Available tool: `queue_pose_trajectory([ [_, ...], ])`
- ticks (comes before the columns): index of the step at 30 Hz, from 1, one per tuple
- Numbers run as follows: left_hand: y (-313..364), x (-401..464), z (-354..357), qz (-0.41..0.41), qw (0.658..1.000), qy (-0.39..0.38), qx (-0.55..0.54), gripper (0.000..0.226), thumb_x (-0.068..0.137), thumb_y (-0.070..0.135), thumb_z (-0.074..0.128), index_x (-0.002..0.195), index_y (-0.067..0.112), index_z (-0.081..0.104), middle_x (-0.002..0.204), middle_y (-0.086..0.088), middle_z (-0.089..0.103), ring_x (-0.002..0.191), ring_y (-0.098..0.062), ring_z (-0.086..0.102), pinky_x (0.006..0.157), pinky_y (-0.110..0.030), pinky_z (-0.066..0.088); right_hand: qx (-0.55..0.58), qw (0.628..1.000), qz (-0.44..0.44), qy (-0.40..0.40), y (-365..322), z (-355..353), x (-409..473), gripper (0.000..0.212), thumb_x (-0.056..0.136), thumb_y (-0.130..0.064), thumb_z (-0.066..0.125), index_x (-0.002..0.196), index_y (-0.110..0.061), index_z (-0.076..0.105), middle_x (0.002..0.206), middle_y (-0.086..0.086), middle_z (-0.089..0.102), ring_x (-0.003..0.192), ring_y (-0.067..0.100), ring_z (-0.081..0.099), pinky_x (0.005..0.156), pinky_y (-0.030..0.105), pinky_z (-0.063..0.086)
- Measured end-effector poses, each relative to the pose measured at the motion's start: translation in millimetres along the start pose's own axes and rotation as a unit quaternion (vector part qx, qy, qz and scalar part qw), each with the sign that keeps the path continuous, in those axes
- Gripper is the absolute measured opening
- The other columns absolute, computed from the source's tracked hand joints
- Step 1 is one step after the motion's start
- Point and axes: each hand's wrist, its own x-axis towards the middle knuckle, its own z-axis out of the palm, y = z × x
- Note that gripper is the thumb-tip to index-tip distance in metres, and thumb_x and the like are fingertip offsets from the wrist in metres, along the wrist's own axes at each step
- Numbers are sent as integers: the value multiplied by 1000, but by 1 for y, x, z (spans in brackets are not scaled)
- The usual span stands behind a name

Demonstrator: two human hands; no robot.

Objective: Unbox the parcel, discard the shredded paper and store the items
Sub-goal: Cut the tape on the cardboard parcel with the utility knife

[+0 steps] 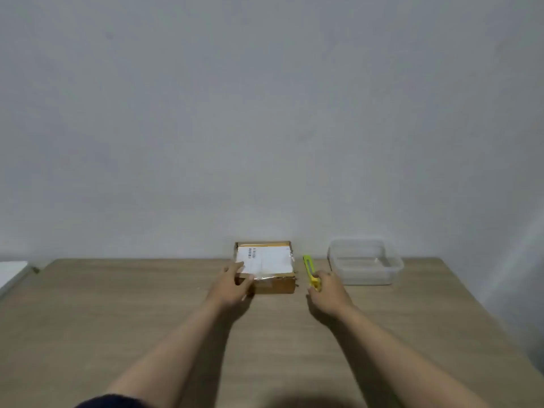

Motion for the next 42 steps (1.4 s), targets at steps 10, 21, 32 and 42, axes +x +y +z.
queue_pose_trajectory([
  [10,-18,18,29,-36,989,35,-142,44,90,39,54,133,31,44,130,-5,57,118,-24,53,103,-37,41,-5,997,82,11,7,22,22,36,86,-36,54,122,-29,58,127,5,57,121,31,46,99,41,43],
  [21,-25,19,45,-22,985,93,-141,43,91,37,54,132,33,44,137,-3,51,125,-25,45,108,-46,35,65,992,105,8,12,30,35,39,76,-17,63,113,-31,64,119,8,59,104,26,61,95,41,48],
  [32,-27,22,45,-10,987,93,-132,45,90,35,55,133,29,45,139,-4,49,126,-26,44,108,-45,35,138,975,173,17,3,28,27,20,65,-19,78,75,-29,63,103,2,68,90,22,62,77,28,49],
  [42,-27,25,35,-14,991,40,-125,50,90,38,55,137,36,38,143,-9,41,132,-28,37,111,-45,30,309,946,65,70,-6,2,31,30,70,-2,76,92,-18,65,83,11,61,68,21,64,61,24,59],
])
